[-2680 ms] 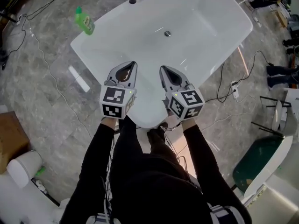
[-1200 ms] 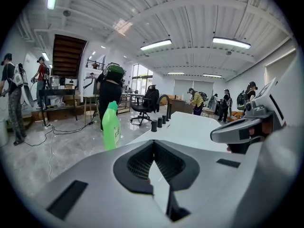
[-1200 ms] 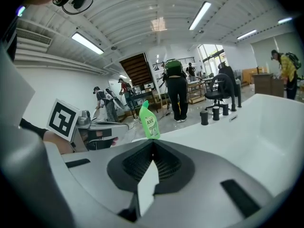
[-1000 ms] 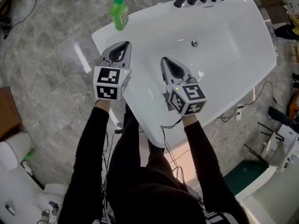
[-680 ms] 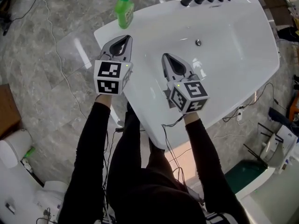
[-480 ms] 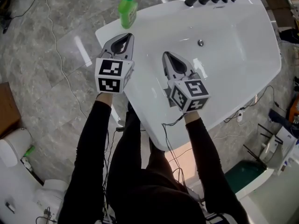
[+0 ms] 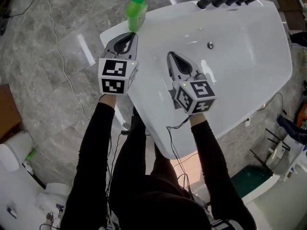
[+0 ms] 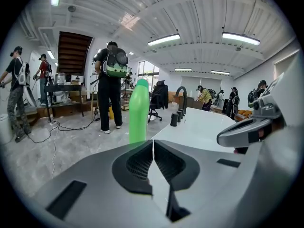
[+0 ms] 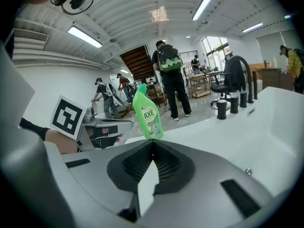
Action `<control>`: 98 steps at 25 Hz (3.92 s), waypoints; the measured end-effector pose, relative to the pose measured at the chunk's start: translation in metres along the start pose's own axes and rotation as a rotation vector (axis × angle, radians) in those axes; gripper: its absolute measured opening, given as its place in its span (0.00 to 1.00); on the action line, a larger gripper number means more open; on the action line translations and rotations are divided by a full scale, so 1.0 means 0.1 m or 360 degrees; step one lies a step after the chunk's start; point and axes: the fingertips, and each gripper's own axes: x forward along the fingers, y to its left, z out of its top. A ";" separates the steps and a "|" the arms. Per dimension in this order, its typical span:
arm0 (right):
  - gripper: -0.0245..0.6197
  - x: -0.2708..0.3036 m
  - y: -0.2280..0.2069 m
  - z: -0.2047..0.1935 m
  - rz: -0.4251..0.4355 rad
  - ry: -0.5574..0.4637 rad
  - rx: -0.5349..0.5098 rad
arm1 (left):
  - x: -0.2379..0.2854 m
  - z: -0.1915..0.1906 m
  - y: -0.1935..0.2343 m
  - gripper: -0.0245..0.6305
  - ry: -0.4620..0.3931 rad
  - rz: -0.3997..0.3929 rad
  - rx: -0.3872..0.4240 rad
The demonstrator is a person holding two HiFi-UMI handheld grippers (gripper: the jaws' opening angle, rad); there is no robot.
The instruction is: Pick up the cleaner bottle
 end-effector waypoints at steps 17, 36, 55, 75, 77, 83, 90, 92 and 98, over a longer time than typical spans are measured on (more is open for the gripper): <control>0.04 0.42 -0.10 -0.01 -0.0016 0.0037 0.0012 | 0.33 -0.21 0.24 0.25 0.0080 -0.0037 -0.0053; 0.04 0.59 -0.26 -0.07 -0.0057 0.0062 0.0034 | 0.92 -0.19 0.34 0.43 0.0148 -0.0063 0.0067; 0.04 0.64 -0.40 -0.12 -0.0077 0.0073 0.0056 | 1.15 -0.19 0.35 0.36 0.0123 0.0006 0.0143; 0.04 0.48 -0.34 -0.07 -0.0081 0.0056 0.0053 | 0.83 -0.19 0.09 0.34 0.0097 -0.0047 0.0199; 0.04 0.41 -0.33 -0.06 -0.0086 0.0050 0.0054 | 0.77 -0.15 0.03 0.34 0.0087 -0.0055 0.0209; 0.04 0.11 -0.36 -0.03 -0.0118 0.0020 0.0059 | 0.62 -0.04 -0.26 0.34 0.0068 -0.0094 0.0239; 0.04 -0.37 -0.47 -0.03 -0.0182 -0.0018 0.0072 | 0.44 0.04 -0.79 0.34 0.0051 -0.0172 0.0269; 0.04 -0.53 -0.52 -0.04 -0.0206 -0.0027 0.0077 | 0.40 0.07 -0.97 0.34 0.0050 -0.0200 0.0278; 0.04 -1.02 -0.69 -0.06 -0.0281 -0.0066 0.0095 | 0.29 0.14 -1.50 0.34 0.0043 -0.0284 0.0318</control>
